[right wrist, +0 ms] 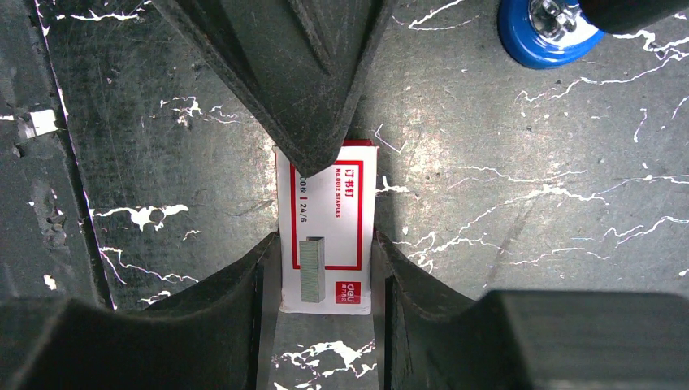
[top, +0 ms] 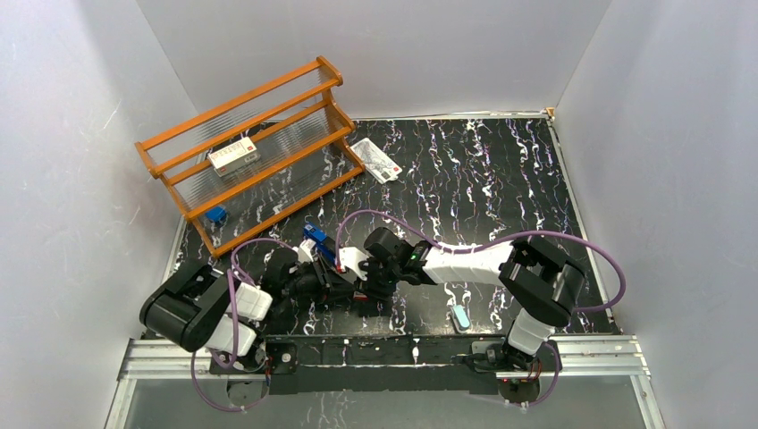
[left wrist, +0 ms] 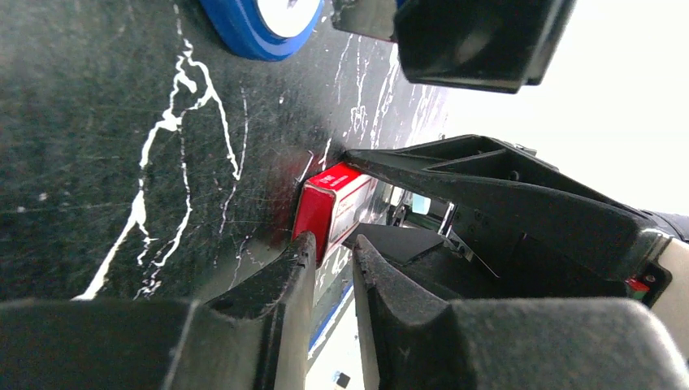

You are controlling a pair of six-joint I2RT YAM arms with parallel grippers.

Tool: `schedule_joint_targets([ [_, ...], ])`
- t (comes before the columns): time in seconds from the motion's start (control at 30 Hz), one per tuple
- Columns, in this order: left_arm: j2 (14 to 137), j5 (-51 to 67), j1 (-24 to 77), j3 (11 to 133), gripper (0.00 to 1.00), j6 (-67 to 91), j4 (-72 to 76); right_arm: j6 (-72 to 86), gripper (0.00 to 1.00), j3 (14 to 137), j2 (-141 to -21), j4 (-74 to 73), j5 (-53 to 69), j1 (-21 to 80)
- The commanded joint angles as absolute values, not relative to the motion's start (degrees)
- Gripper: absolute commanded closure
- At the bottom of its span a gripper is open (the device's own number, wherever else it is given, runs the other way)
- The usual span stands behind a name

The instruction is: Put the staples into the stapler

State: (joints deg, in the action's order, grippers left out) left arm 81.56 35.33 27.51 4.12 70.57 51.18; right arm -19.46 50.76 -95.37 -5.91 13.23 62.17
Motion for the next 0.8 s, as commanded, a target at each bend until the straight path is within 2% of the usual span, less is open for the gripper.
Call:
schedule_joint_targets([
  [0.0,82.45,35.71,27.69,3.41,0.76,69.3,52.38,-19.42,0.57,51.87,-95.8,-3.34,14.27,62.47],
  [0.13,82.66,35.88,27.69,3.87,0.74,68.96,52.38,-19.29,0.56,51.57,-95.64,-3.25,14.3,62.49],
  [0.3,84.64,37.83,27.69,5.81,0.82,67.8,52.38,-18.87,0.55,51.66,-95.45,-2.93,14.75,62.49],
  [0.77,86.94,43.19,27.69,7.35,0.82,67.28,54.35,-18.46,0.54,53.46,-97.73,-1.1,14.18,63.68],
])
